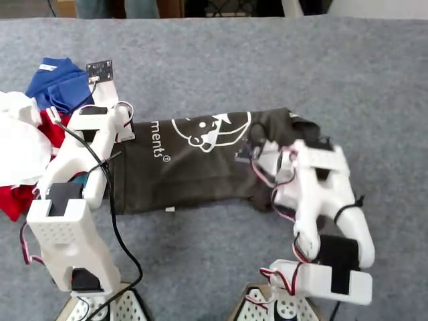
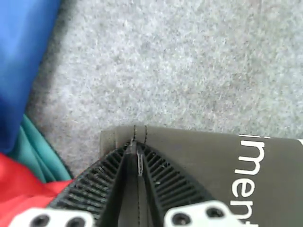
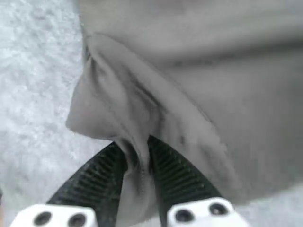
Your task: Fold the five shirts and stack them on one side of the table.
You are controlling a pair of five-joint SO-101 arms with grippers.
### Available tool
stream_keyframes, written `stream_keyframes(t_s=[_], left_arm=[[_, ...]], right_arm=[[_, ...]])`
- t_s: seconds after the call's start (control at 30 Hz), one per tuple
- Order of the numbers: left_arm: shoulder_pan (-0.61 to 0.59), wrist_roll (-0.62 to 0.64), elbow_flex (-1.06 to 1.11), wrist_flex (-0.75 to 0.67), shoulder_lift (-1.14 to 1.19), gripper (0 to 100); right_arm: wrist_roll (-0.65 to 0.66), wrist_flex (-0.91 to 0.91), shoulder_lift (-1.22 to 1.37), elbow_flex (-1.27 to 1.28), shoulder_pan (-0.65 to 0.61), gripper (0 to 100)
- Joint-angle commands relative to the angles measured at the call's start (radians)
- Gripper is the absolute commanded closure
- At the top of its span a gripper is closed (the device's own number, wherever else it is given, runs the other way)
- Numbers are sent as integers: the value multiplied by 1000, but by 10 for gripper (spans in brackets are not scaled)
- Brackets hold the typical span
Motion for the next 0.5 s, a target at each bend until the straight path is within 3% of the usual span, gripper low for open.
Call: stream_keyframes(t_s=[0.0, 0.27, 0.47], left_arm=[[-15, 5, -21, -15, -12, 972], [-15, 5, -21, -15, -12, 972], [-15, 5, -21, -15, -12, 972]], right_arm=[[9, 161, 25, -259, -15, 985], [17, 256, 317, -693, -126, 983], [144, 345, 544, -944, -147, 956]])
